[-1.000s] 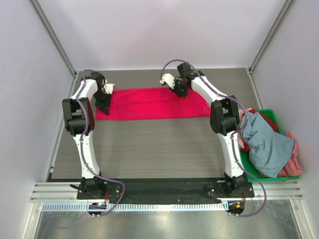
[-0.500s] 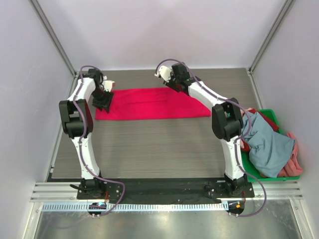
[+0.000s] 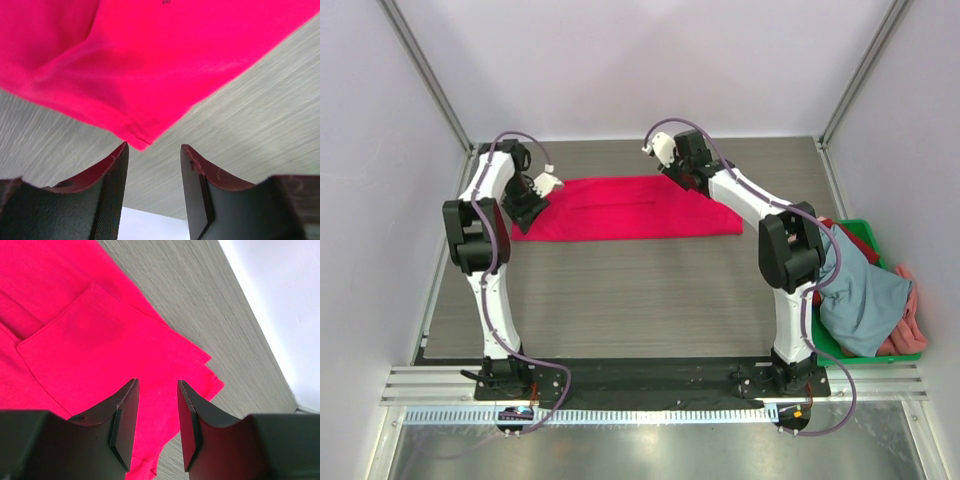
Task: Fold and stack the t-shirts
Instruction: Fold the tshirt
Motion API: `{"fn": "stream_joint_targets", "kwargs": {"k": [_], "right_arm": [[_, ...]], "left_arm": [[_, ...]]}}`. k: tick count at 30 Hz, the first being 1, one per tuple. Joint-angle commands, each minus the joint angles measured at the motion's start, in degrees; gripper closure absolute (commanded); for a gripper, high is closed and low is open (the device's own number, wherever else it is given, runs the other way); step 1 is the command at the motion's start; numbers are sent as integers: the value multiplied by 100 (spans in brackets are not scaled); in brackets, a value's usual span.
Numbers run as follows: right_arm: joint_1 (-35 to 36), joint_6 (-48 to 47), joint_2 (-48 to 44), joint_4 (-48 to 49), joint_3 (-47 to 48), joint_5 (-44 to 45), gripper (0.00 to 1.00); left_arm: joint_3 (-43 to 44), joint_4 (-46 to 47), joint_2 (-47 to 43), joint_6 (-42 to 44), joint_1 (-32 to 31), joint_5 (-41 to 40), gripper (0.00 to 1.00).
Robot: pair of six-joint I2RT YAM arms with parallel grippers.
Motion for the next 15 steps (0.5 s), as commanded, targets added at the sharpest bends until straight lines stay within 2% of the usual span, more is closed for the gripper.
{"fn": "stream_joint_targets", "kwargs": {"k": [1, 9, 11, 12, 15], "right_arm": [[26, 107, -325, 104, -138, 133, 58], [26, 89, -387, 77, -270, 150, 58], [26, 71, -360, 77, -262, 194, 58], [26, 62, -360, 60, -253, 203, 58], [-27, 71, -378, 60, -244, 282, 58]], "left_arm": [[325, -292, 239, 475, -6, -261, 53], [370, -126, 643, 405, -6, -454, 52], [317, -38, 714, 369, -6, -490, 55], [273, -29, 732, 361, -6, -490, 67], [264, -142, 741, 291, -6, -455, 85]]}}
